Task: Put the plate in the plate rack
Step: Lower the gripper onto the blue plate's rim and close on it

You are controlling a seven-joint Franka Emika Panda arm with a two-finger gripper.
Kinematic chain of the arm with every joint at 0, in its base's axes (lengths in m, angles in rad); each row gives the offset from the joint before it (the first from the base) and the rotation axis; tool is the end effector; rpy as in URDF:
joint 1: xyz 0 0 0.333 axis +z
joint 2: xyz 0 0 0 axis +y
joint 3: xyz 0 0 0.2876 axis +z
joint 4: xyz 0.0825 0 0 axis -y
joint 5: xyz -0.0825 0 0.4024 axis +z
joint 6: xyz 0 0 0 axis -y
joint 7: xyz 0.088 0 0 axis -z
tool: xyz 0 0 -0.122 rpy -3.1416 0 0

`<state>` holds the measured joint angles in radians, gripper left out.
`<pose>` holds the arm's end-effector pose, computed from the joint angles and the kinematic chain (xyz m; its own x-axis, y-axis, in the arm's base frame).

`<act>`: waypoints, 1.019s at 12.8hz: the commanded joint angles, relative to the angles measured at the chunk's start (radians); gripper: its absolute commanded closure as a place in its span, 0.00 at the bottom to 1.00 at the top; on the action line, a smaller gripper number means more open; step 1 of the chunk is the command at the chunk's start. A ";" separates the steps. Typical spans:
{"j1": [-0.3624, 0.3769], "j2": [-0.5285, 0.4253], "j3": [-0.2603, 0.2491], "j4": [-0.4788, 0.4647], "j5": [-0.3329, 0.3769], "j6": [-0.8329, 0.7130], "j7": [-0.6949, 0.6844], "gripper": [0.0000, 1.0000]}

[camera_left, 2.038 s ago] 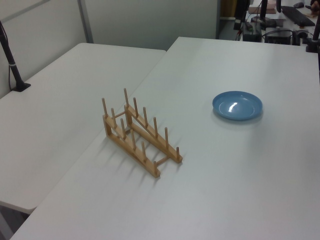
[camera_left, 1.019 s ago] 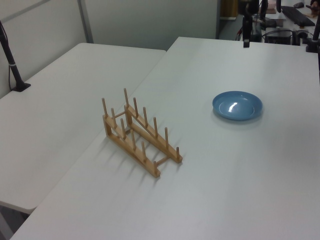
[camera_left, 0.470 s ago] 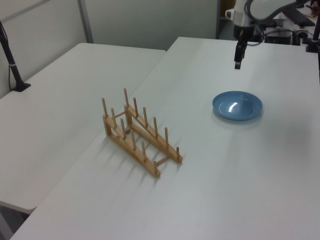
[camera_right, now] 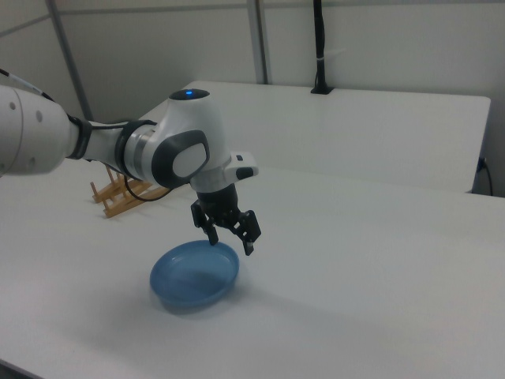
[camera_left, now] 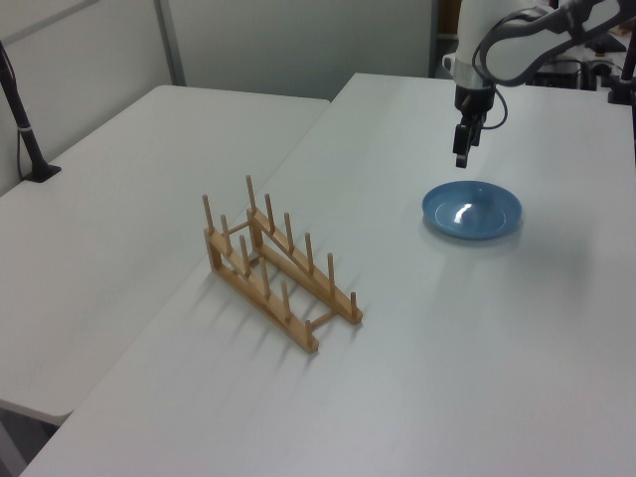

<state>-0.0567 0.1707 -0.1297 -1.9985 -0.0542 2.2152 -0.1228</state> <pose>0.5920 -0.1131 0.3270 0.9989 -0.0283 0.0374 -0.0309 -0.9969 0.0719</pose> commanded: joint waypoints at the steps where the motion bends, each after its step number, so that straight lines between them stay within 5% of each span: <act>1: 0.017 0.039 -0.005 -0.013 0.001 0.066 0.051 0.01; 8: 0.018 0.107 0.021 -0.011 -0.003 0.147 0.117 0.06; 10: 0.018 0.121 0.024 -0.010 -0.004 0.153 0.117 0.13; 13: 0.017 0.125 0.024 -0.008 -0.004 0.153 0.117 0.36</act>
<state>-0.0468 0.2956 -0.1040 -1.9993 -0.0542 2.3415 -0.0282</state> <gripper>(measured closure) 0.159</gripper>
